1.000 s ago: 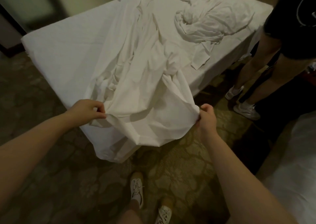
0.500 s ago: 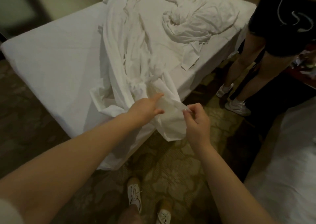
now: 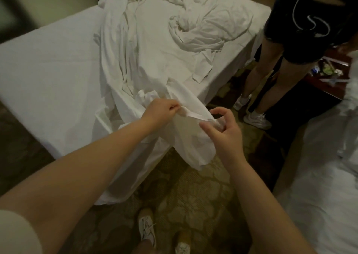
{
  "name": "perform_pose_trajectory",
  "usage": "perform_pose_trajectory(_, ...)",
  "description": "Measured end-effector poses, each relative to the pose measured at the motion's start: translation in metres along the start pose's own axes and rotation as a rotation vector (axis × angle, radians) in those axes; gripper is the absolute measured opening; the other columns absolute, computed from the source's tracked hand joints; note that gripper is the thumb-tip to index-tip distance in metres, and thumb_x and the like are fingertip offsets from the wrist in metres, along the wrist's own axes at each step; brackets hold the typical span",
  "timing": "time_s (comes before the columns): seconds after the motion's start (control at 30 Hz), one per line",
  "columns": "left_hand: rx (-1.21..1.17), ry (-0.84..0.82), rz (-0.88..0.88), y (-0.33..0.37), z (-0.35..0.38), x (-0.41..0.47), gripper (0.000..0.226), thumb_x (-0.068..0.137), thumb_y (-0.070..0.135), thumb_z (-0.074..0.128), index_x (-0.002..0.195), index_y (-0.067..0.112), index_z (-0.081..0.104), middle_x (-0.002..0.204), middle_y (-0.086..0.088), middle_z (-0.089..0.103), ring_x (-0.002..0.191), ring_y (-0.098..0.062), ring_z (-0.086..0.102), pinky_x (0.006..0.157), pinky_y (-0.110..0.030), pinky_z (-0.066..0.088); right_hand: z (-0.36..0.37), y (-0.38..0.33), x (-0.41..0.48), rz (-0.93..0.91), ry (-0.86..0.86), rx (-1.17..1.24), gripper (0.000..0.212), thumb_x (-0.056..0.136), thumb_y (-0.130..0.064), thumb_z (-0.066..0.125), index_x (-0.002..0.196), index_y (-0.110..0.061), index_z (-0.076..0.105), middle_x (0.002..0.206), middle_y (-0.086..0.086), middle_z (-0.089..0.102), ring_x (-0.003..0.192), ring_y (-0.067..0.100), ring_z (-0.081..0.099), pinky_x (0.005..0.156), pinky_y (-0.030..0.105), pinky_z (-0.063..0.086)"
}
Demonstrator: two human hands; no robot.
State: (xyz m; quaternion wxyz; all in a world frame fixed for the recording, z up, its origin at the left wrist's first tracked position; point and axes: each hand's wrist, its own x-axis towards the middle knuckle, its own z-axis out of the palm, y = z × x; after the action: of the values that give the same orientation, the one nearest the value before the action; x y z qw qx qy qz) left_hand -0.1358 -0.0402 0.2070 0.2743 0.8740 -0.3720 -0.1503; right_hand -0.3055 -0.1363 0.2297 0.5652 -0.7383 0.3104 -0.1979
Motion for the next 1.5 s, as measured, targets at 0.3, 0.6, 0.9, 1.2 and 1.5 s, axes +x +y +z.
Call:
perform_pose_trajectory(0.3, -0.376, -0.184, 0.021, 0.033, -0.026, -0.004, 0.015, 0.091, 0.017, 0.057, 0.082, 0.017, 0.070, 0.076, -0.004, 0.064, 0.072, -0.009, 0.056, 0.068, -0.019, 0.045, 0.011, 0.003, 0.024, -0.458, -0.049, -0.671, 0.034, 0.086, -0.035, 0.063, 0.116, -0.021, 0.061, 0.104, -0.005, 0.064, 0.096, 0.012, 0.058, 0.084, 0.027, 0.043)
perform_pose_trajectory(0.6, -0.096, -0.112, -0.089, -0.017, -0.039, -0.027, 0.025, 0.090, 0.030, 0.060, 0.114, 0.025, 0.057, 0.082, -0.002, 0.058, 0.077, -0.018, 0.055, 0.068, -0.027, 0.041, 0.001, -0.008, 0.061, 0.251, 0.282, 0.380, 0.018, 0.099, -0.014, 0.039, 0.104, -0.010, 0.056, 0.084, -0.001, 0.055, 0.072, 0.012, 0.053, 0.064, 0.025, 0.046)
perform_pose_trajectory(0.9, 0.339, -0.234, -0.491, -0.115, -0.116, -0.156, 0.022, 0.080, 0.037, 0.070, 0.091, 0.027, 0.054, 0.088, -0.003, 0.061, 0.083, -0.020, 0.056, 0.074, -0.028, 0.041, -0.090, 0.020, 0.056, 0.041, -0.147, -0.387, 0.025, 0.088, -0.021, 0.065, 0.111, -0.029, 0.062, 0.098, -0.011, 0.059, 0.083, 0.009, 0.056, 0.069, 0.021, 0.046)
perform_pose_trajectory(1.2, 0.270, 0.017, -0.630, -0.123, -0.134, -0.221, 0.009, 0.081, 0.028, 0.071, 0.081, 0.019, 0.072, 0.091, -0.008, 0.068, 0.084, -0.019, 0.055, 0.074, -0.029, 0.036, -0.125, 0.074, 0.070, 0.608, 0.292, -0.184, 0.044, 0.102, -0.024, 0.031, 0.138, 0.001, 0.039, 0.139, 0.020, 0.045, 0.124, 0.035, 0.047, 0.085, 0.028, 0.041)
perform_pose_trajectory(1.5, 0.193, 0.013, -0.300, -0.025, -0.107, -0.180, 0.007, 0.083, 0.024, 0.068, 0.082, 0.017, 0.070, 0.080, -0.004, 0.064, 0.078, -0.019, 0.056, 0.076, -0.030, 0.041, 0.037, 0.059, -0.040, 0.083, -0.432, -0.411, 0.031, 0.095, -0.020, 0.051, 0.125, -0.013, 0.054, 0.118, 0.008, 0.060, 0.105, 0.024, 0.056, 0.079, 0.025, 0.038)
